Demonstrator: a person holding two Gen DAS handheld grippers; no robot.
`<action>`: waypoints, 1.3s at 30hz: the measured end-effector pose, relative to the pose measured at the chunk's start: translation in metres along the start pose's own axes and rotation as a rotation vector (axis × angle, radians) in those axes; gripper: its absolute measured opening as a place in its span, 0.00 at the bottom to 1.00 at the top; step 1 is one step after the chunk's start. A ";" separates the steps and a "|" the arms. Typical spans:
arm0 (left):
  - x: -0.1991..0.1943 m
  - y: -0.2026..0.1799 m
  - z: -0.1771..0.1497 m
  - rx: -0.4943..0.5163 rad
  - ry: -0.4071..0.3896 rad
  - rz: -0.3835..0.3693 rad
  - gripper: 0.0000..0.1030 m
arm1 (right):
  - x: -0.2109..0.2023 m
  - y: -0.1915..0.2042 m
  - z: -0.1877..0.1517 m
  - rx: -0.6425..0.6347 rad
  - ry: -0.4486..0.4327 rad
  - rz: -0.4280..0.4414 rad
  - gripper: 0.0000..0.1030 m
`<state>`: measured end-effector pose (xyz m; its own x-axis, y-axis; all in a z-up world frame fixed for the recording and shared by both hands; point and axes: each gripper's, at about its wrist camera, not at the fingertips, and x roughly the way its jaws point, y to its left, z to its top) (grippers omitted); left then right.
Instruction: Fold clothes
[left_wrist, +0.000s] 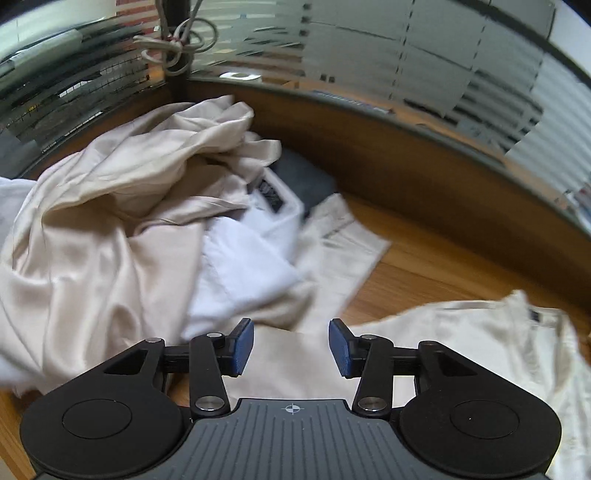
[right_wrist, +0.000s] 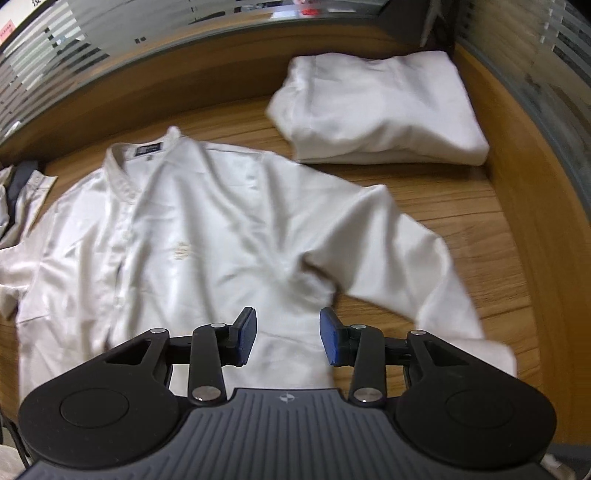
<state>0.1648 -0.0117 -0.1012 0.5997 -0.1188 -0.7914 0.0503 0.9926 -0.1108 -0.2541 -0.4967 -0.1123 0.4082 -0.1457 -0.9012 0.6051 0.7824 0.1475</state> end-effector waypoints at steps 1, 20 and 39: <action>-0.005 -0.008 -0.004 0.001 0.003 -0.008 0.48 | 0.002 -0.009 0.000 0.000 0.000 -0.010 0.43; -0.045 -0.137 -0.079 0.157 0.113 -0.085 0.52 | 0.111 -0.119 0.045 -0.066 0.066 -0.090 0.55; -0.039 -0.153 -0.094 0.165 0.144 -0.068 0.53 | 0.122 -0.119 0.102 -0.260 -0.014 -0.299 0.14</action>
<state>0.0588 -0.1615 -0.1100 0.4708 -0.1761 -0.8645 0.2237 0.9717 -0.0761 -0.2064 -0.6691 -0.1980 0.2508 -0.3976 -0.8826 0.5060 0.8311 -0.2306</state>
